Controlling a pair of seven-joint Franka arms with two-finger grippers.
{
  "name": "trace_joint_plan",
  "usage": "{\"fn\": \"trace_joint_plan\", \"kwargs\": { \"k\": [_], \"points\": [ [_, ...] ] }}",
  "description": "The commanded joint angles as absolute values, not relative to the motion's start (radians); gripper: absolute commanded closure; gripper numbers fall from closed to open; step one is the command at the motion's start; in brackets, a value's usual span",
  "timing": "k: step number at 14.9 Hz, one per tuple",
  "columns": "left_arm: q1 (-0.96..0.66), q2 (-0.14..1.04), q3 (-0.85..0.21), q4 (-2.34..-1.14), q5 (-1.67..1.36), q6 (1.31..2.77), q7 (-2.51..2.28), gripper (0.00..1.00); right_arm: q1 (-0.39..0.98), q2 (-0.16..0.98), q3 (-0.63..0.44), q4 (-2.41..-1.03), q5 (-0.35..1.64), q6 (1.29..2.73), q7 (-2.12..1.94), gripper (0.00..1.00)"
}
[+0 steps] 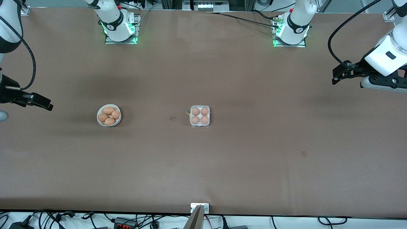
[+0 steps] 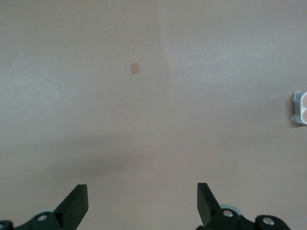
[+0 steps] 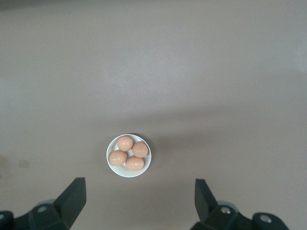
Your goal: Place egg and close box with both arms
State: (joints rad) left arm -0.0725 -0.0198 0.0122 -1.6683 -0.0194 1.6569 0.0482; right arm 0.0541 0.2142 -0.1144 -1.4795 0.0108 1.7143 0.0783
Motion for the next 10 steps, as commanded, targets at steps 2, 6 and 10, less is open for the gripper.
{"fn": "trace_joint_plan", "kwargs": {
  "k": [2, 6, 10],
  "points": [
    [-0.086, -0.028, 0.025, -1.669, -0.032, 1.647, 0.072, 0.00, 0.052, 0.199, -0.114, -1.483, 0.015, 1.698, 0.074, 0.00],
    [-0.084, -0.028, 0.028, -1.669, -0.032, 1.647, 0.072, 0.00, 0.054, 0.199, -0.110, -1.483, 0.026, 1.675, 0.071, 0.00],
    [-0.086, -0.028, 0.025, -1.669, -0.032, 1.647, 0.072, 0.00, 0.061, 0.198, -0.106, -1.483, 0.041, 1.669, 0.071, 0.00]
  ]
}}
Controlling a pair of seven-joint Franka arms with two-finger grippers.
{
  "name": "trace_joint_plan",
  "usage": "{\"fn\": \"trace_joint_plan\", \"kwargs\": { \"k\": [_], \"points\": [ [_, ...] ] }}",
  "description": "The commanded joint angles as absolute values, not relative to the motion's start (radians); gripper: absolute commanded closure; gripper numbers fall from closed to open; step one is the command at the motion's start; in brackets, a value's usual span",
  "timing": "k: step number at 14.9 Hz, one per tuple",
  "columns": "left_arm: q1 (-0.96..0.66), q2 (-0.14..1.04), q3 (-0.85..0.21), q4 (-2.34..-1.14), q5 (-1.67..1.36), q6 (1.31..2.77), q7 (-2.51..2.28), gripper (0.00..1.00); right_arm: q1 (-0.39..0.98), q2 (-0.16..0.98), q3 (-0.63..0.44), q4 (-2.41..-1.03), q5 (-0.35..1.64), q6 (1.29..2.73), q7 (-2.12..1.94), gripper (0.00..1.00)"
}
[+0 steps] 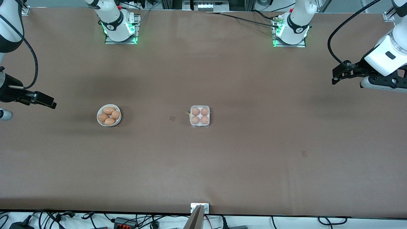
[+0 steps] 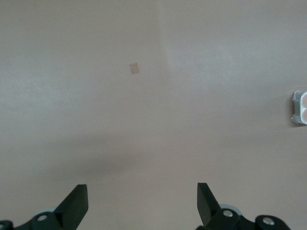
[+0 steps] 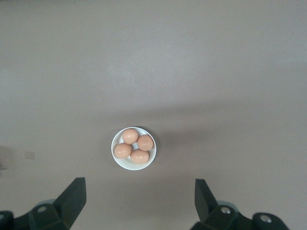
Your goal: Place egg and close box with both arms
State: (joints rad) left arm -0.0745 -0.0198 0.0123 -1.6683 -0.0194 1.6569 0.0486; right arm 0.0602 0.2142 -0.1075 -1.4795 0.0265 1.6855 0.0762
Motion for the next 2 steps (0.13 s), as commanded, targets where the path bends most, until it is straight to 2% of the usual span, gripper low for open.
{"fn": "trace_joint_plan", "kwargs": {
  "k": [1, 2],
  "points": [
    [-0.086, -0.029, 0.023, -1.669, -0.032, 1.647, 0.072, 0.00, 0.061, 0.198, -0.106, -1.483, 0.040, 1.669, 0.071, 0.00],
    [-0.086, -0.028, 0.023, -1.669, -0.032, 1.647, 0.072, 0.00, 0.061, 0.198, -0.106, -1.483, 0.038, 1.669, 0.072, 0.00]
  ]
}}
